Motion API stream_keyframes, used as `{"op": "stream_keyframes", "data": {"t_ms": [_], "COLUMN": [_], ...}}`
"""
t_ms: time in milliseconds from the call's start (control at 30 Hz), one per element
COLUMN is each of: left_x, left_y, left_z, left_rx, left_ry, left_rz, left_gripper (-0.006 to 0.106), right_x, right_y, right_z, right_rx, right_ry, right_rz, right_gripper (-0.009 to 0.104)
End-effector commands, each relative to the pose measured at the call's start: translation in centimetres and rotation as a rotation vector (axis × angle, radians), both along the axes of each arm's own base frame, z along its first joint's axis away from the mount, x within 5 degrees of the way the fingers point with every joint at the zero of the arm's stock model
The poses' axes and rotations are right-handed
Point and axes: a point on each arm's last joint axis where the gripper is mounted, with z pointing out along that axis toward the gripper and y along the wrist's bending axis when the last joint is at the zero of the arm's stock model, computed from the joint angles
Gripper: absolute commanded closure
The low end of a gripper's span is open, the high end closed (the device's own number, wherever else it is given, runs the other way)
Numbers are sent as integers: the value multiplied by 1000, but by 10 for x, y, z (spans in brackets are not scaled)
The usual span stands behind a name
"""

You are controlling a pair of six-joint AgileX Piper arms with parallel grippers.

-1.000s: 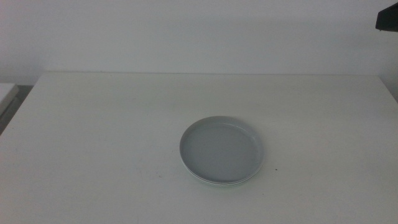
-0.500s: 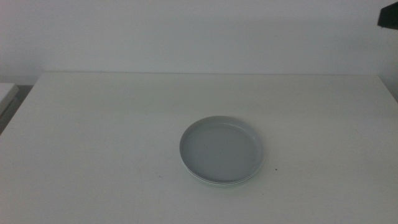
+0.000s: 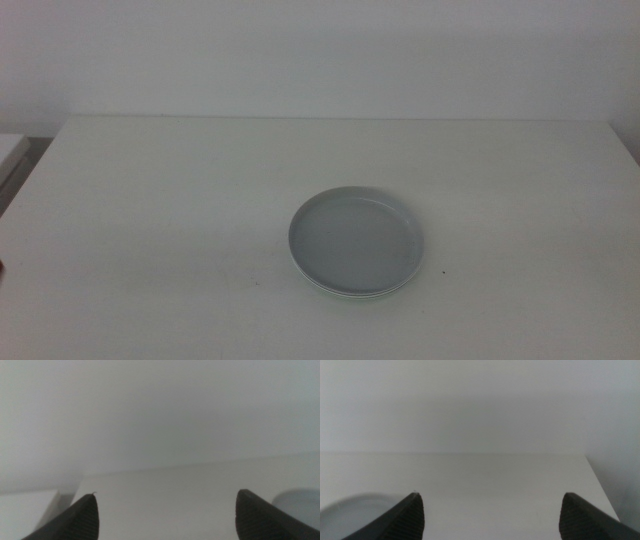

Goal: Stack the three bowls on top of each other.

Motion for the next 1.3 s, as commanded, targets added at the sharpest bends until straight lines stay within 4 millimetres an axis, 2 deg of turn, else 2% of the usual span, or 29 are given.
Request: {"op": "stream_keyframes", "data": {"t_ms": [0, 167, 367, 500, 667, 1000, 1267], "left_x": [-2, 4, 8, 11, 11, 13, 13], "left_y": [0, -3, -3, -3, -3, -3, -3], "left_z": [-21, -58, -76, -90, -94, -83, -82], "left_rx": [-8, -58, -55, -55, -53, -67, -68], "left_ry": [2, 101, 116, 122, 141, 12, 1], "left_rz": [-3, -19, -15, -12, -12, -9, -8], "left_gripper": [7, 7, 7, 7, 7, 7, 7], "right_x": [-17, -36, -38, -38, -38, -38, -38], "right_y": [-2, -6, -6, -6, -5, -5, -5], "right_z": [-24, -60, -93, -97, -94, -94, -94], "right_rx": [-36, -132, -135, -123, -120, -118, -118], "right_ry": [-37, -99, -63, -26, -62, -62, -62], "right_rz": [-10, -19, -17, -15, -16, -16, -16], "right_gripper": [2, 2, 2, 2, 2, 2, 2]}}
